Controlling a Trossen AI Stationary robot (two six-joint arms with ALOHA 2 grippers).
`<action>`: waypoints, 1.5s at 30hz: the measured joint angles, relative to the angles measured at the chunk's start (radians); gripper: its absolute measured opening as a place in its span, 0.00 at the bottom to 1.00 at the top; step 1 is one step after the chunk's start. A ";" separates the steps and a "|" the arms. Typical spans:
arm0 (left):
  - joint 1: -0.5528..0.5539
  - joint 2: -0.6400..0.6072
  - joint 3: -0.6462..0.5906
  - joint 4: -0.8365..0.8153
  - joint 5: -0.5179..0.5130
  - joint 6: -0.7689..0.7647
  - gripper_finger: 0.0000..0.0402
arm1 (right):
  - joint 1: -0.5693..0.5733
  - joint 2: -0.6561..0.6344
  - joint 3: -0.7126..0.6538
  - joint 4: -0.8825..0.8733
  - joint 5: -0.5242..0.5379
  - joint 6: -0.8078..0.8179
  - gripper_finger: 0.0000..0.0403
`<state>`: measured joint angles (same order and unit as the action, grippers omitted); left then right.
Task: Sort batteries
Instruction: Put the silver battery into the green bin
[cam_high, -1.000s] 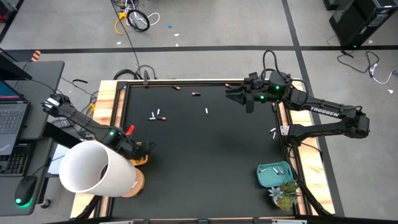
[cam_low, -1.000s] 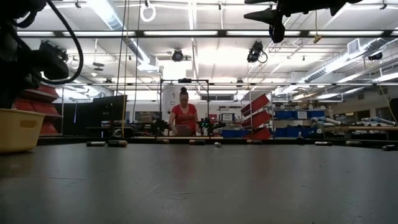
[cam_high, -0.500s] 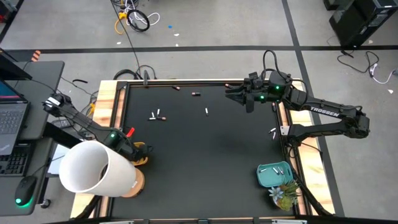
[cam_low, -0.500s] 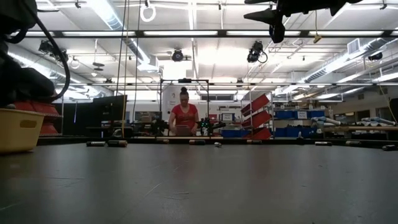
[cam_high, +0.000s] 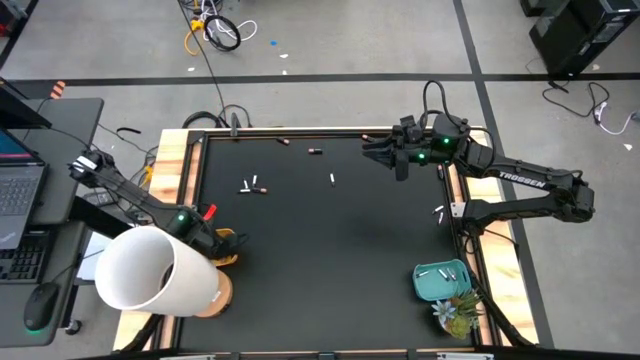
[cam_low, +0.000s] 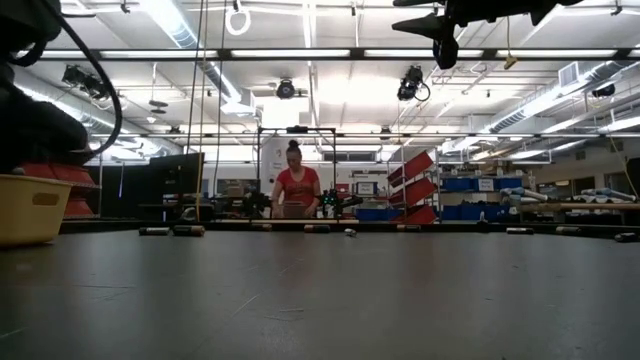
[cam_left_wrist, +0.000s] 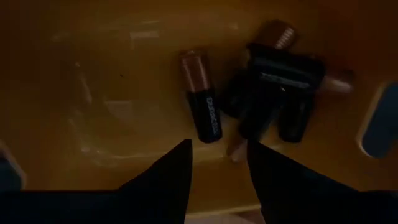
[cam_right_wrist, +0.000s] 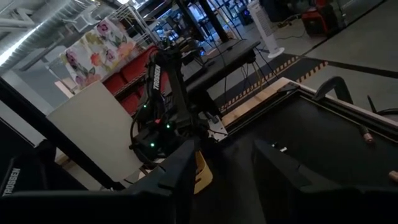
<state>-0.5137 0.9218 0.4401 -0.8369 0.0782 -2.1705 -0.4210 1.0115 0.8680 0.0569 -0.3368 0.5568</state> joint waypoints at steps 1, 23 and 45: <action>0.000 0.000 0.016 -0.018 -0.013 0.016 0.43 | 0.000 0.000 0.000 0.000 0.000 0.000 0.35; 0.093 0.008 0.264 0.108 -0.797 0.668 0.41 | 0.000 0.000 0.000 -0.014 0.048 -0.020 0.35; 0.604 0.013 0.227 0.617 -0.348 1.488 0.40 | -0.033 0.060 0.000 -0.772 0.251 0.180 0.13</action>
<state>0.0903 0.9352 0.6674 -0.2201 -0.2699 -0.6828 -0.4537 1.0710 0.8680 -0.7153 -0.0862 0.7372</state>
